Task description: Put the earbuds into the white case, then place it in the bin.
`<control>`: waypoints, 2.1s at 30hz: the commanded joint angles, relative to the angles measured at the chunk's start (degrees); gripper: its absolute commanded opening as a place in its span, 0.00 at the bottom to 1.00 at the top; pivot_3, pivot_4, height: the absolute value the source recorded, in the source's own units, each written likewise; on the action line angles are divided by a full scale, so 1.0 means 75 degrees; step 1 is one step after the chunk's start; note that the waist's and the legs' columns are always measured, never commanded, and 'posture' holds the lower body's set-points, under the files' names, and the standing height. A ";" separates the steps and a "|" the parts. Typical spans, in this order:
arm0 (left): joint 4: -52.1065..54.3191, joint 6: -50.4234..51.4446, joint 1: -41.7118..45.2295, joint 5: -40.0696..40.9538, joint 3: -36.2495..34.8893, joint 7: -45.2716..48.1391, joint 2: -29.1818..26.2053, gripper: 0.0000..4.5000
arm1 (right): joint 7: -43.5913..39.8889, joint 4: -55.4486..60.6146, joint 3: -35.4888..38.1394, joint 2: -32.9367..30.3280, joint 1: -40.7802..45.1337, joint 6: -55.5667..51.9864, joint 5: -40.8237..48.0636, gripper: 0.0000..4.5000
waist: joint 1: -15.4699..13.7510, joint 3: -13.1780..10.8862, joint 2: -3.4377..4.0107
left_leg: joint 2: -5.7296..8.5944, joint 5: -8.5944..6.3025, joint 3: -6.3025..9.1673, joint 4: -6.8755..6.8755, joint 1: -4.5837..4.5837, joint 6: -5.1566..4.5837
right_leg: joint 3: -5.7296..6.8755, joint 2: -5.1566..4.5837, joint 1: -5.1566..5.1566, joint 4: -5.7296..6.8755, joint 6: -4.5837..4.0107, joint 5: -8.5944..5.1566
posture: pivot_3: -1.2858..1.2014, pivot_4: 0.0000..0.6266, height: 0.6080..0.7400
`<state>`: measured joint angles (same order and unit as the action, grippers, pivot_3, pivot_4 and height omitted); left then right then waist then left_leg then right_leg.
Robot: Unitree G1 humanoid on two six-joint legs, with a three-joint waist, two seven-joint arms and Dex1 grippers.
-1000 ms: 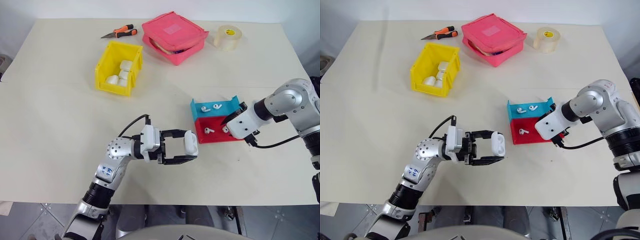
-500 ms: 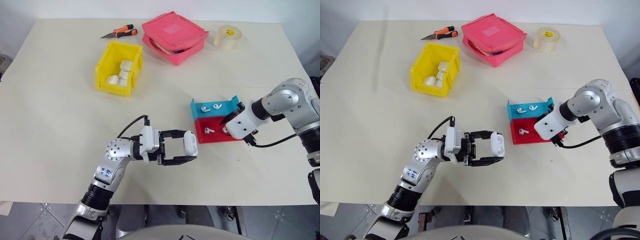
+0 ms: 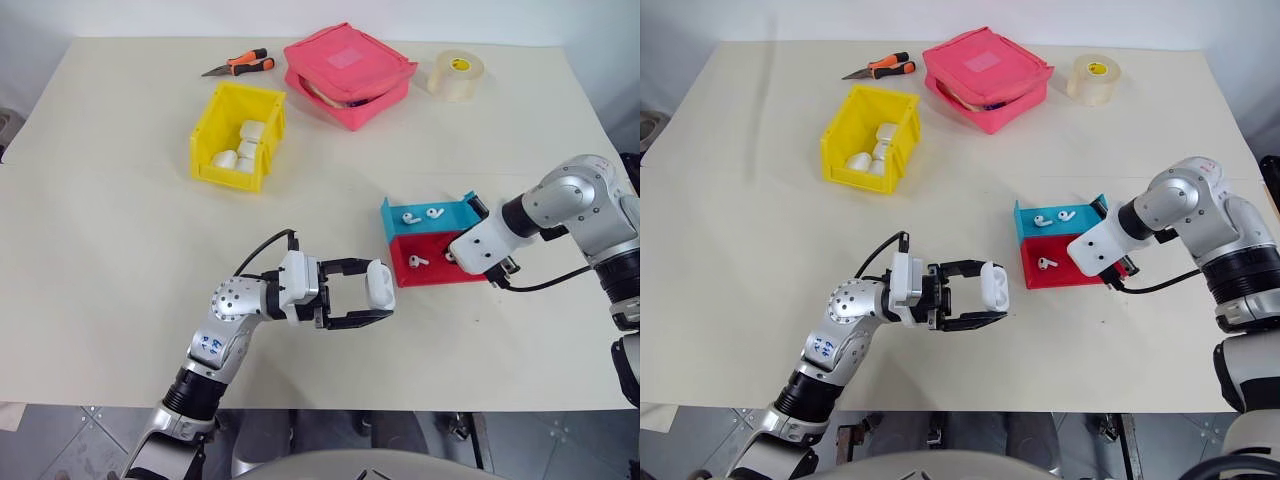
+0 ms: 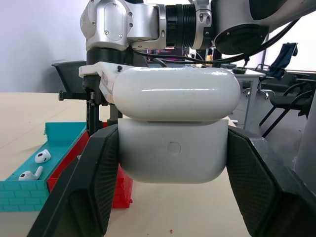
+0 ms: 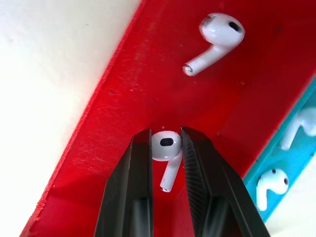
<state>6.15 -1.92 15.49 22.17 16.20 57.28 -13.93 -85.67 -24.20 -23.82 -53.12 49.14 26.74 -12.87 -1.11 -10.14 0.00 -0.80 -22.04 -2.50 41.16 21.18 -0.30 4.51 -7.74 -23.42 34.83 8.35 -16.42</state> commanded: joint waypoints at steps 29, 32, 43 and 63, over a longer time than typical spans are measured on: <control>-0.1969 -0.0316 0.1638 0.0324 -0.0395 0.1900 0.0287 0.62 | 0.5721 0.9991 0.7084 0.3647 -0.5833 -1.0802 0.8852 0.10 | -0.0042 0.0001 0.0001 | 0.0009 0.0000 0.0011 0.0000 -0.0001 0.0001 | 0.0001 0.0003 0.0005 0.0009 -0.0002 0.0001 | 0.52 0.24 1.00; -0.2167 -0.0358 0.1853 0.0329 -0.0451 0.2028 0.0375 0.62 | 0.6134 1.0336 0.6854 0.3939 -0.6317 -1.0371 0.9580 0.10 | -0.0037 0.0001 0.0001 | 0.0009 0.0000 0.0010 -0.0005 -0.0004 0.0000 | -0.0002 0.0004 0.0005 0.0008 -0.0002 0.0001 | 0.52 0.24 1.00; -0.1908 0.0199 0.2149 0.0720 -0.0648 0.2146 0.0573 0.62 | 0.5890 0.9680 0.4967 0.4085 -0.7269 -0.7865 0.7718 0.10 | -0.0033 0.0002 0.0001 | 0.0012 0.0000 0.0006 -0.0005 -0.0007 -0.0001 | -0.0008 0.0006 0.0006 0.0007 -0.0002 0.0001 | 0.52 0.24 1.00; -0.1160 0.0856 0.1800 0.1130 -0.0727 0.2161 0.0731 0.62 | 0.5836 0.9049 0.3850 0.3833 -0.7802 -0.6202 0.6932 0.10 | -0.0040 0.0002 0.0001 | 0.0008 0.0000 0.0006 -0.0007 -0.0009 -0.0001 | -0.0008 0.0008 0.0006 0.0005 -0.0003 0.0001 | 0.52 0.24 1.00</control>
<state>-5.36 5.32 28.23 28.79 10.68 73.21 -9.92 -42.45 43.85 6.39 -23.74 -8.38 -19.65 40.11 -1.41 -10.13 0.01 -0.74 -22.04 -2.45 41.11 21.11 -0.30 4.44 -7.69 -23.38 34.86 8.33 -16.41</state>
